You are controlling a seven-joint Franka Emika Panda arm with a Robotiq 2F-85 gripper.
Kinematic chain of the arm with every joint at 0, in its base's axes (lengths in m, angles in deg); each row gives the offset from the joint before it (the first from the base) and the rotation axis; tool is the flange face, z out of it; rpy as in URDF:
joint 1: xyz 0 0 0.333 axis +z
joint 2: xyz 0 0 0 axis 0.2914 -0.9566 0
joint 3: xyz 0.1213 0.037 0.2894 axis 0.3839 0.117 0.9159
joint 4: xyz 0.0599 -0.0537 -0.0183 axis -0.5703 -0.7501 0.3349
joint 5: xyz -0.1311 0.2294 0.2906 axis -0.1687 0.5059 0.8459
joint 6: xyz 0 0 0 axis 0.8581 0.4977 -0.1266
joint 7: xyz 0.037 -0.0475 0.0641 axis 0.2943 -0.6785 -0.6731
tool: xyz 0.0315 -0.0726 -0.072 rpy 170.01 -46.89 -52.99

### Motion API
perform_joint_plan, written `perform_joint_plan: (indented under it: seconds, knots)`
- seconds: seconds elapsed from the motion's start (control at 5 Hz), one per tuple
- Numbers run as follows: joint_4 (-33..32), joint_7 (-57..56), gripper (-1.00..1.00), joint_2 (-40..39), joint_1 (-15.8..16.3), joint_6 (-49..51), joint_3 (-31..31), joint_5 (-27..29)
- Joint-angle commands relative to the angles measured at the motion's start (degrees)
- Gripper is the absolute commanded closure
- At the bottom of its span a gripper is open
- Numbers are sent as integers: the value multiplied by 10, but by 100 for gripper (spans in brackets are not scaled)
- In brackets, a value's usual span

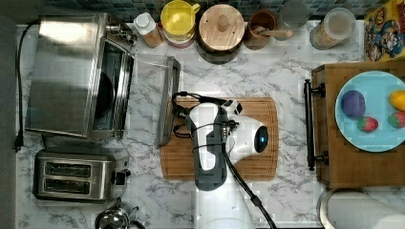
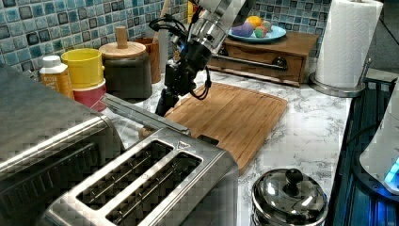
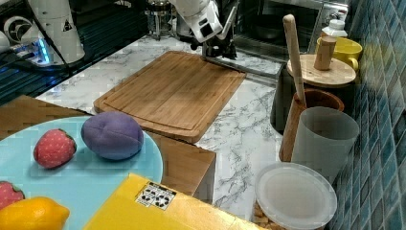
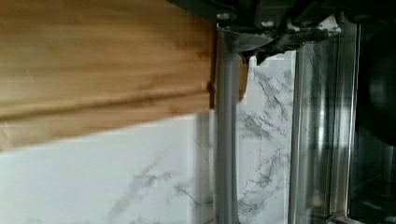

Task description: Close the oven.

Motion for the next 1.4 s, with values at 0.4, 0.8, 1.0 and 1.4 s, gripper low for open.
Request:
perform_joint_plan:
  seconds: [0.4, 0.8, 1.0, 1.4]
  knots:
    - [156, 52, 100, -45, 6, 84, 22, -41]
    - [179, 48, 100, -68, 0, 132, 41, -24]
    - [165, 59, 100, -32, 9, 117, 50, -18]
    - [158, 136, 100, 67, 41, 49, 83, -62]
